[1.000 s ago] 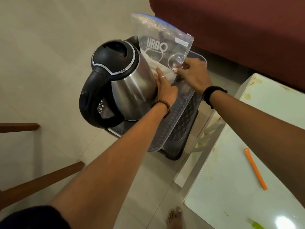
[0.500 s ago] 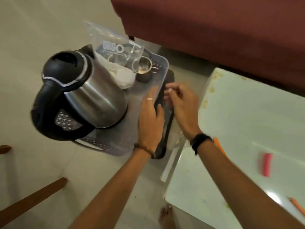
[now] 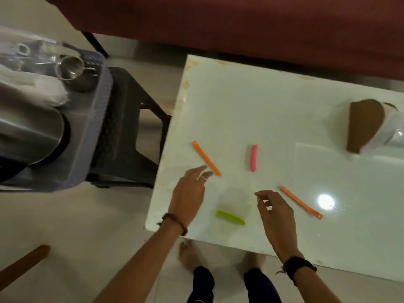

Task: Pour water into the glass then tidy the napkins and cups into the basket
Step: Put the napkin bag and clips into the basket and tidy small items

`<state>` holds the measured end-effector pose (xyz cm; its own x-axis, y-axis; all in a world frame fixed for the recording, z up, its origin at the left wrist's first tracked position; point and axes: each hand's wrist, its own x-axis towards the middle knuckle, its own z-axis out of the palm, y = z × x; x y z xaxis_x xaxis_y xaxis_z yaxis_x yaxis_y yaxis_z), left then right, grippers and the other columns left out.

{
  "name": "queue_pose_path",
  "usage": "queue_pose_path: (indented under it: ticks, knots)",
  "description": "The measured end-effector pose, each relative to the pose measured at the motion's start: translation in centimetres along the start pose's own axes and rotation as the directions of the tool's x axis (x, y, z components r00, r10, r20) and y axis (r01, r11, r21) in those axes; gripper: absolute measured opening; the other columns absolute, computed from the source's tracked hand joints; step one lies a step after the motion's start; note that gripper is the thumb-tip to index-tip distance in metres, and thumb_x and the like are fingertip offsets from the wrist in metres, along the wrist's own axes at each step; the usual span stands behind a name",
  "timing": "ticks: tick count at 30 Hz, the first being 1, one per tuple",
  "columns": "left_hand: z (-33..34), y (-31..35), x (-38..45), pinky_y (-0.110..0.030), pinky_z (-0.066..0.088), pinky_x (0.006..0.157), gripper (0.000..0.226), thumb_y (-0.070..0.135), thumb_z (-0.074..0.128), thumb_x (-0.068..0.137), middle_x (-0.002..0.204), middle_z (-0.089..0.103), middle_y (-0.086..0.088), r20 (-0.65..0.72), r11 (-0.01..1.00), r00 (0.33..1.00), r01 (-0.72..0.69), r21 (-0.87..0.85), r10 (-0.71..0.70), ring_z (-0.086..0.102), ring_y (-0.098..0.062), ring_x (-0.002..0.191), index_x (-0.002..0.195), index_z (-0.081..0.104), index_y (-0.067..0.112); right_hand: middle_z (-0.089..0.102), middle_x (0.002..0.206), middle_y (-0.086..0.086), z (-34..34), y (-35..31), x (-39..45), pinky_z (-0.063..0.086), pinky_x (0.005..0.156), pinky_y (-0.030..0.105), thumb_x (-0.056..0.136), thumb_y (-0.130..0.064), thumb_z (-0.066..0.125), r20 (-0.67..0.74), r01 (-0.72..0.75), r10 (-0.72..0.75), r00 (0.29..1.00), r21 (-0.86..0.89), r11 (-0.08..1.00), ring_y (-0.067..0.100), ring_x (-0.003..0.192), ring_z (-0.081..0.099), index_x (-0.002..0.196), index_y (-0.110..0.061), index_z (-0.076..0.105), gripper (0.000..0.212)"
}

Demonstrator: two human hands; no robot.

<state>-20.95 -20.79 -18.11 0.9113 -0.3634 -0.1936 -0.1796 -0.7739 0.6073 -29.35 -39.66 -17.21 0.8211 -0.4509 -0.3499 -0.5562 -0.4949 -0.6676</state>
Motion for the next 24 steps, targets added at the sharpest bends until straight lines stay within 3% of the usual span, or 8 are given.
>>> queue_pose_path:
  ticks: [3, 6, 9, 11, 14, 18, 20, 24]
  knots:
    - [0.5, -0.3, 2.7, -0.041, 0.029, 0.109, 0.067, -0.016, 0.04, 0.074, 0.147, 0.035, -0.012, 0.094, 0.952, 0.989, -0.135, 0.275, 0.113, 0.034, -0.03, 0.135, 0.135, 0.042, 0.013, 0.056, 0.102, -0.009, -2.9, 3.5, 0.4, 0.038, 0.062, 0.025, 0.089, -0.012, 0.054, -0.052, 0.008, -0.015, 0.999, -0.138, 0.99, 0.009, 0.08, 0.055, 0.099, -0.025, 0.059, 0.017]
    - [1.2, -0.3, 4.3, -0.047, 0.028, 0.11, 0.064, -0.014, 0.04, 0.076, 0.145, 0.038, -0.015, 0.138, 0.865, 0.982, -0.178, 0.468, 0.127, 0.036, -0.034, 0.134, 0.135, 0.042, 0.01, 0.052, 0.111, -0.001, -5.1, 5.8, 1.2, 0.039, 0.059, 0.024, 0.088, -0.009, 0.054, -0.045, 0.033, -0.047, 0.998, -0.264, 0.964, 0.015, 0.092, 0.054, 0.111, -0.017, 0.057, 0.024]
    - [1.7, 0.6, 5.4, -0.056, 0.042, 0.095, 0.049, -0.017, 0.065, 0.063, 0.11, 0.066, -0.022, 0.115, 0.778, 0.978, -0.209, 0.592, 0.174, 0.06, -0.037, 0.109, 0.109, 0.063, 0.002, 0.053, 0.115, 0.007, -6.3, 6.8, 2.0, 0.049, 0.074, 0.033, 0.087, -0.006, 0.056, -0.022, 0.06, -0.072, 0.997, -0.342, 0.938, 0.024, 0.101, 0.053, 0.118, -0.01, 0.055, 0.031]
    - [1.8, 1.3, 6.0, -0.059, 0.046, 0.089, 0.04, -0.017, 0.07, 0.057, 0.09, 0.069, -0.019, 0.111, 0.72, 0.966, -0.247, 0.649, 0.232, 0.067, -0.035, 0.094, 0.094, 0.067, 0.0, 0.052, 0.117, 0.007, -6.8, 7.4, 2.8, 0.049, 0.079, 0.035, 0.087, -0.007, 0.057, 0.0, 0.04, -0.042, 0.999, -0.322, 0.946, 0.025, 0.102, 0.053, 0.119, -0.011, 0.054, 0.032]
    - [1.8, 1.3, 6.3, -0.054, 0.035, 0.102, 0.028, -0.013, 0.065, 0.069, 0.088, 0.068, -0.017, 0.1, 0.751, 0.977, -0.208, 0.627, 0.188, 0.065, -0.033, 0.096, 0.093, 0.066, 0.0, 0.056, 0.107, 0.005, -7.2, 8.1, 3.7, 0.047, 0.078, 0.036, 0.088, -0.009, 0.055, 0.056, 0.019, -0.002, 0.998, -0.289, 0.957, 0.025, 0.097, 0.053, 0.112, -0.014, 0.057, 0.024]
    - [1.3, 2.1, 5.7, -0.041, 0.024, 0.112, 0.013, 0.006, 0.058, 0.085, 0.096, 0.068, -0.008, -0.105, 0.916, 0.994, 0.021, 0.402, 0.023, 0.062, -0.026, 0.099, 0.096, 0.065, 0.007, 0.06, 0.091, 0.003, -7.7, 8.0, 4.0, 0.043, 0.069, 0.031, 0.088, -0.013, 0.055, 0.092, 0.03, -0.004, 0.996, -0.283, 0.959, 0.025, 0.088, 0.055, 0.097, -0.014, 0.062, 0.011]
    - [0.2, 3.1, 4.8, -0.033, 0.036, 0.101, 0.01, 0.008, 0.059, 0.085, 0.096, 0.068, -0.007, -0.234, 0.986, 0.967, 0.127, 0.111, -0.098, 0.062, -0.024, 0.094, 0.094, 0.065, 0.009, 0.06, 0.09, -0.002, -7.6, 6.4, 3.7, 0.039, 0.063, 0.026, 0.086, -0.016, 0.058, 0.067, -0.017, 0.031, 0.997, -0.201, 0.98, 0.019, 0.083, 0.055, 0.093, -0.017, 0.061, 0.007]
    - [-4.0, 4.0, 2.6, -0.019, 0.052, 0.07, 0.012, 0.008, 0.065, 0.082, 0.087, 0.066, 0.001, -0.305, 0.925, 0.906, 0.19, -0.328, -0.294, 0.064, -0.006, 0.077, 0.089, 0.063, 0.018, 0.064, 0.082, -0.011, -4.9, -1.3, 2.0, 0.037, 0.054, 0.026, 0.081, -0.019, 0.064, 0.079, -0.06, 0.052, 0.996, 0.109, 0.992, 0.007, 0.054, 0.049, 0.084, -0.026, 0.062, 0.007]
